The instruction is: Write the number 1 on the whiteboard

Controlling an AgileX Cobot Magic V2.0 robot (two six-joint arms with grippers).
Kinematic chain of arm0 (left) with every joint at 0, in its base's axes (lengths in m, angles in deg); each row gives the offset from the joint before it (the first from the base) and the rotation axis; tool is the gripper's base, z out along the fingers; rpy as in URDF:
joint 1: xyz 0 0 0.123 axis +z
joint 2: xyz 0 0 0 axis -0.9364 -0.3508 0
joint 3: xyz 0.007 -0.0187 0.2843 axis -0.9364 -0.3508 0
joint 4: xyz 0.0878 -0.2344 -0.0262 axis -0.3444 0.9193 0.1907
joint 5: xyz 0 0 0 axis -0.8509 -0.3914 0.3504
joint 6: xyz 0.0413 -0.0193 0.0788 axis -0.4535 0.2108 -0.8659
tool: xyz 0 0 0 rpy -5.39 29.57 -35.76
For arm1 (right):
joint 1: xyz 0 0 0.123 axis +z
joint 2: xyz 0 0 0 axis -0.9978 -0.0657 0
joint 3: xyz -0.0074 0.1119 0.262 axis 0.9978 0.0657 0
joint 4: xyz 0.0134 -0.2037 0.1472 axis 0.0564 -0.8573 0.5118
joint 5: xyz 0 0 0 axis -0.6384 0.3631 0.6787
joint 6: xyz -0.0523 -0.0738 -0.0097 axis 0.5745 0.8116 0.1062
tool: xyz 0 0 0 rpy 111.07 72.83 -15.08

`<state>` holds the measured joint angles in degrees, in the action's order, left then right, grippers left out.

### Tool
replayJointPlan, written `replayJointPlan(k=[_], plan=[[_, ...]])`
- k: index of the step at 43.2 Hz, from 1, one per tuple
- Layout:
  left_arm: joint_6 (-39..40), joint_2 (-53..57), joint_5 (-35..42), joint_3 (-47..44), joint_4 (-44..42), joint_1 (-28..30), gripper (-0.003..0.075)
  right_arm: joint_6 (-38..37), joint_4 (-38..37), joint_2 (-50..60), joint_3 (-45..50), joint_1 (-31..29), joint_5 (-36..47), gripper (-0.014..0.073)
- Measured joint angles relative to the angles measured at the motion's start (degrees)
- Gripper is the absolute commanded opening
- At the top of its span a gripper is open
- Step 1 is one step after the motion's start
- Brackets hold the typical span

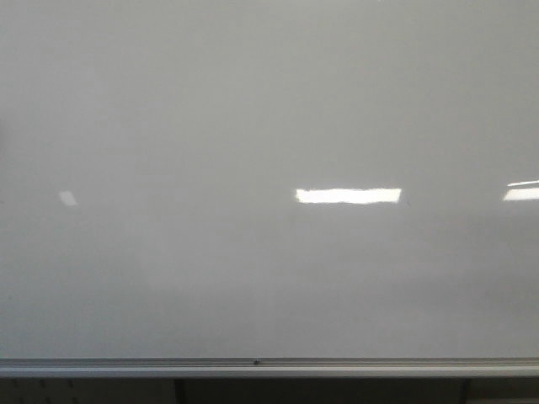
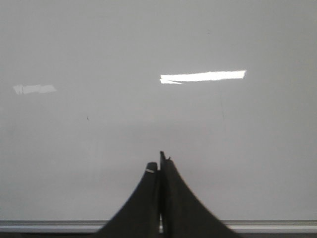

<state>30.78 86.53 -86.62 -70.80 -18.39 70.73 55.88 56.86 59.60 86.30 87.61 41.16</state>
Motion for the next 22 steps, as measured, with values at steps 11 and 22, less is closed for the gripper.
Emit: replayJointPlan(k=[11, 22], plan=[[0.00, 0.00, 0.98, 0.00, 0.00, 0.00, -0.0020, 0.00, 0.00, 0.00, 0.00, 0.00, 0.20, -0.0061], [0.00, 0.00, 11.68, 0.37, 1.36, 0.00, -0.0020, 0.00, 0.00, 0.00, -2.78, 0.00, 2.16, -0.0061]])
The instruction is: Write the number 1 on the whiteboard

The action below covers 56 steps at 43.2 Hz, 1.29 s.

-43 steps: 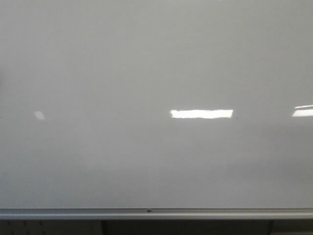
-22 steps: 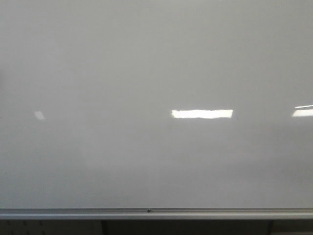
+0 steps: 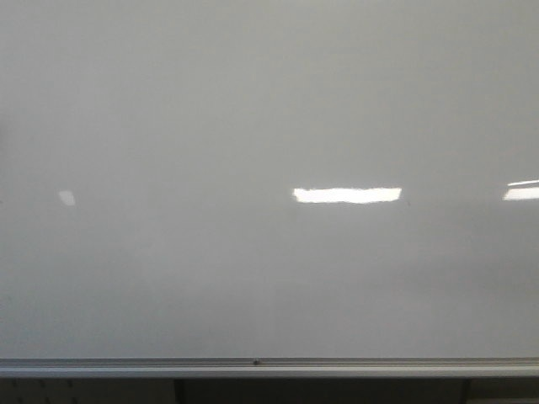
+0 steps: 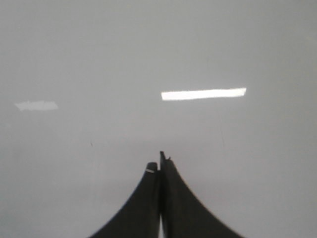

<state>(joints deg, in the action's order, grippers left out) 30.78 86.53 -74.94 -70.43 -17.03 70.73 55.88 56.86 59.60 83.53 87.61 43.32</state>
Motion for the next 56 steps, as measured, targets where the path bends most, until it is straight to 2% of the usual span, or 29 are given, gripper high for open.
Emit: replayJointPlan(k=[7, 14, 22, 25, 29, 36, 39, 42, 49, 56], plan=[[0.00, -0.87, -3.45, 6.51, 0.09, 0.00, -0.0020, 0.00, 0.00, -0.33, -9.46, 0.00, -2.39, -0.0061], [0.00, -9.59, -10.24, 14.67, -2.44, 0.00, -0.0020, 0.00, 0.00, -7.97, -18.68, 0.00, -6.98, -0.0061], [0.00, -19.51, -14.42, 18.27, -3.88, 0.00, -0.0020, 0.00, 0.00, -17.09, -23.00, 0.00, -8.35, -0.0059], [0.00, -21.03, -14.63, 18.39, -3.88, 0.00, -0.0006, 0.00, 0.00, -18.59, -23.41, 0.00, -8.55, -0.0028], [0.00, -21.84, -14.78, 18.39, -4.19, 0.00, 0.0096, 0.00, 0.00, -19.13, -23.41, 0.00, -9.19, 0.0093], [0.00, -21.84, -15.25, 18.39, -4.29, 0.00, 0.0513, 0.00, 0.00, -19.13, -23.44, 0.00, -9.33, 0.0402], [0.00, -21.84, -15.64, 18.39, -4.37, 0.00, 0.0615, 0.00, 0.00, -19.13, -23.44, 0.00, -9.33, 0.0470], [0.00, -21.84, -15.64, 18.39, -4.37, 0.00, 0.0644, 0.00, 0.00, -19.13, -23.44, 0.00, -9.33, 0.0489], [0.00, -22.70, -15.64, 18.39, -5.49, 0.00, 0.0624, 0.00, 0.00, -19.13, -23.44, 0.00, -9.33, 0.0487], [0.00, -30.43, -13.76, 18.63, -8.26, 0.00, 0.0597, 0.00, 0.00, -19.13, -23.44, 0.00, -9.33, 0.0487]])
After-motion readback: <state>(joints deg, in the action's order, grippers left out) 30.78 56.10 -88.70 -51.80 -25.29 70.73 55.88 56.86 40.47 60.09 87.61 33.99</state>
